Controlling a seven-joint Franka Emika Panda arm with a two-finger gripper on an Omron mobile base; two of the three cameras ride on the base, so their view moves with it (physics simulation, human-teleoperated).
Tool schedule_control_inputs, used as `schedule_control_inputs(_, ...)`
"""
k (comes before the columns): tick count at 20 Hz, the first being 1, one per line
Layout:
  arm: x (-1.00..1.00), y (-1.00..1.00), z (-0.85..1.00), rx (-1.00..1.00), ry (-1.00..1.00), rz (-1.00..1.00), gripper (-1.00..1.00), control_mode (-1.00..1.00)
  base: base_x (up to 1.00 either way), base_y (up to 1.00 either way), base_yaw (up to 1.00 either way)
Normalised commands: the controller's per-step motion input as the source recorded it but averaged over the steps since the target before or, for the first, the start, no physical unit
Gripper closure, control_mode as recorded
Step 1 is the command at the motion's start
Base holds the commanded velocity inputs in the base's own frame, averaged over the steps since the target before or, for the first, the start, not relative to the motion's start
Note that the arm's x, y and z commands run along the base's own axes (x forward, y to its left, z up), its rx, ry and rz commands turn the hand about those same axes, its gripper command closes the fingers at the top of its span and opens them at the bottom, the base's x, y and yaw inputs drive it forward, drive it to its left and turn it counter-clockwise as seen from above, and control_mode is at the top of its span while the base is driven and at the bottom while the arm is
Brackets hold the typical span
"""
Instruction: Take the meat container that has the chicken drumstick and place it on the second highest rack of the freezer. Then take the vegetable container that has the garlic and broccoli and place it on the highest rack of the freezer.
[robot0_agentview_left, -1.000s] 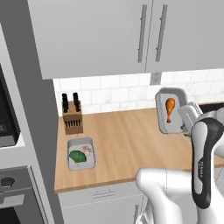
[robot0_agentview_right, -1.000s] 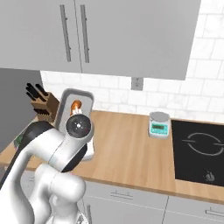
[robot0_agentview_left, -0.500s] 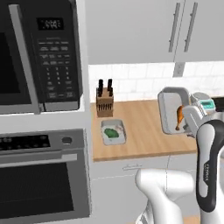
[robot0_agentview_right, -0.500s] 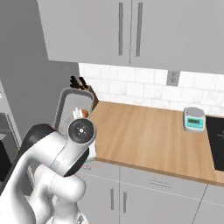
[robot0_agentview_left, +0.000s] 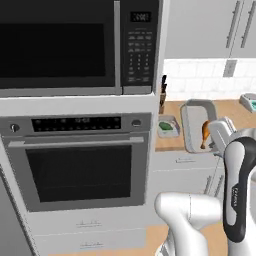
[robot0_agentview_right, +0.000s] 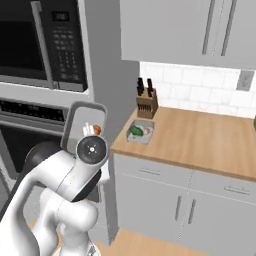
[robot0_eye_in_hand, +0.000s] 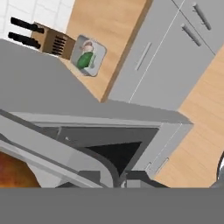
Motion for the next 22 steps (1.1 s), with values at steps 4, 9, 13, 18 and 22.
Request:
schedule_control_inputs(4, 0.00, 0.00, 0.00, 0.00, 0.00, 0.00, 1.00, 1.00, -0.05, 1.00, 0.28)
schedule_control_inputs(9, 0.00, 0.00, 0.00, 0.00, 0.00, 0.00, 1.00, 1.00, -0.07, 1.00, 0.32)
schedule_control_inputs(13, 0.00, 0.00, 0.00, 0.00, 0.00, 0.00, 1.00, 1.00, -0.06, 1.00, 0.30)
schedule_control_inputs(18, 0.00, 0.00, 0.00, 0.00, 0.00, 0.00, 1.00, 1.00, 0.00, 1.00, 0.30)
schedule_control_inputs(22, 0.00, 0.00, 0.00, 0.00, 0.00, 0.00, 1.00, 1.00, 0.06, 1.00, 0.23)
